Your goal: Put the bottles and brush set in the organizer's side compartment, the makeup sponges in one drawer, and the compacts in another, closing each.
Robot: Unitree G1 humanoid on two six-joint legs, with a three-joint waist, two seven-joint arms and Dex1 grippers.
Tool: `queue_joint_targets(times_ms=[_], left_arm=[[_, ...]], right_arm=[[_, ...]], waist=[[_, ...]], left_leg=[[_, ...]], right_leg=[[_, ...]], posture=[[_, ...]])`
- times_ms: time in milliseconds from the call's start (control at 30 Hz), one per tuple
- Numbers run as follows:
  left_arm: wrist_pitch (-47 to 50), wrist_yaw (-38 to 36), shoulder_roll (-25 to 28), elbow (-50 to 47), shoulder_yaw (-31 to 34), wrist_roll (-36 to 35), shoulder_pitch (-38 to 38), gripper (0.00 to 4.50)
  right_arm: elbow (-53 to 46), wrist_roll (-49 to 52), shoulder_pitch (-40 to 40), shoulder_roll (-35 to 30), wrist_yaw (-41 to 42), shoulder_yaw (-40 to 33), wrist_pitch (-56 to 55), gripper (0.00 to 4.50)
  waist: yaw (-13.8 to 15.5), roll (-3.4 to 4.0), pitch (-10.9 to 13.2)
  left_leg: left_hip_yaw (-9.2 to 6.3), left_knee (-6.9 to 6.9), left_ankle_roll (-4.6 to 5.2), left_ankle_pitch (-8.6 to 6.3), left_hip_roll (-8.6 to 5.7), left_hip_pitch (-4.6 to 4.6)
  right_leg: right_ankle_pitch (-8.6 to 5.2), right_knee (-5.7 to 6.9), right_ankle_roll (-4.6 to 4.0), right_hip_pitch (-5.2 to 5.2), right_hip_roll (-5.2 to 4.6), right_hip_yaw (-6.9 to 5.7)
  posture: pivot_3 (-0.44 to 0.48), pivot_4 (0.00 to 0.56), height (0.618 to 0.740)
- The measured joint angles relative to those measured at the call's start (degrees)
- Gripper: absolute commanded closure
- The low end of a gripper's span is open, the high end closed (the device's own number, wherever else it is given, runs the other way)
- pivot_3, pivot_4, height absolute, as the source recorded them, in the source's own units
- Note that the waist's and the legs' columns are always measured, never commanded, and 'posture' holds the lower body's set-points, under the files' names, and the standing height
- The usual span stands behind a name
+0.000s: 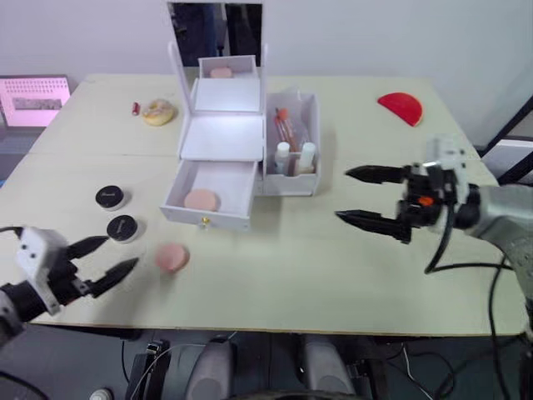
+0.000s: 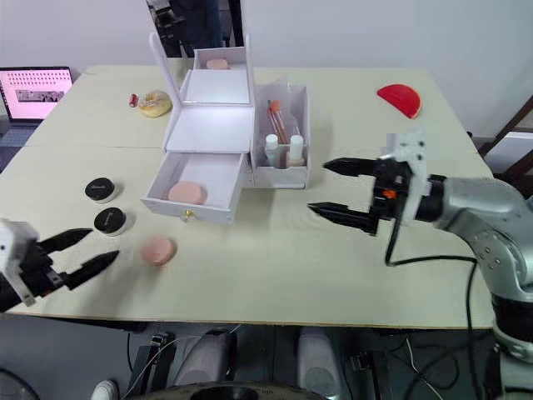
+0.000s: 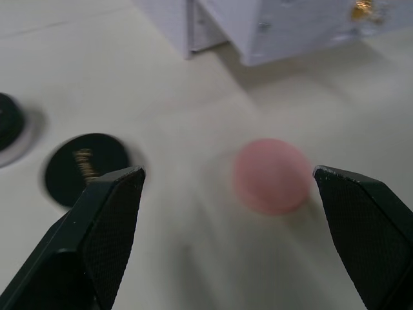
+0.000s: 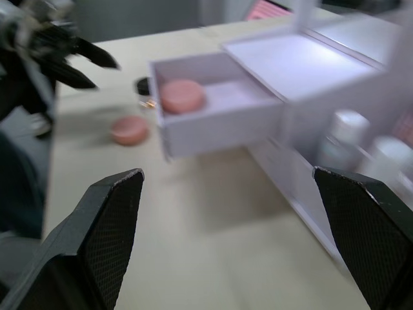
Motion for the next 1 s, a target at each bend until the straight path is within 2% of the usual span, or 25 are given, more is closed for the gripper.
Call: queue_joint_targets(times_ms=[100,233,400,633,1000], left_arm=[[0.3,2.1,-0.2,-2.0,-4.4,1.4,0.0,0.11],[1.4,5.8,1.1,-1.4,-10.6,5.4,-3.7,0.11],[10.2,10.0,3.9,-2.8,-16.1,6.1,-9.3,0.11],[18.5,11.8,6.2,-5.1,-18.7,3.2,-15.0,0.11],[17.7,12.5,6.4,-0.6,-24.9,6.3,-16.8,0.11]], right_arm=[[-0.2,0.3,-4.9,0.5,0.2,3.7,1.5,0.0],[-0.3,0.3,-8.0,1.1,0.8,6.3,2.5,0.0],[-0.3,0.2,-8.2,2.5,0.1,7.0,3.5,0.0],[-2.3,0.7,-5.8,3.1,-3.1,6.2,5.0,0.0],[-4.8,3.0,-4.6,3.6,-7.0,4.2,6.5,0.0]], waist=[[0.0,0.0,0.0],[-0.1,0.0,0.0],[-0.2,0.01,0.0],[-0.4,0.02,0.0],[-0.1,0.03,0.0]], left_leg=[[0.0,0.01,0.0,0.0,0.0,-0.01],[0.0,0.0,0.0,0.0,0.0,-0.01],[0.0,-0.02,0.0,0.0,0.0,-0.04],[0.0,-0.06,0.01,0.0,0.0,0.0],[0.0,-0.05,0.01,0.0,0.0,-0.04]], right_leg=[[0.0,-0.01,0.0,0.0,0.0,-0.01],[0.0,-0.02,-0.01,0.0,0.02,-0.01],[0.01,-0.03,0.0,-0.03,0.02,0.0],[0.0,0.0,0.01,-0.05,0.05,0.0],[0.0,-0.04,0.0,-0.06,0.04,0.0]], posture=[[0.0,0.15,0.739],[0.0,0.15,0.739],[0.0,0.15,0.739],[0.0,0.15,0.739],[0.0,0.15,0.739]])
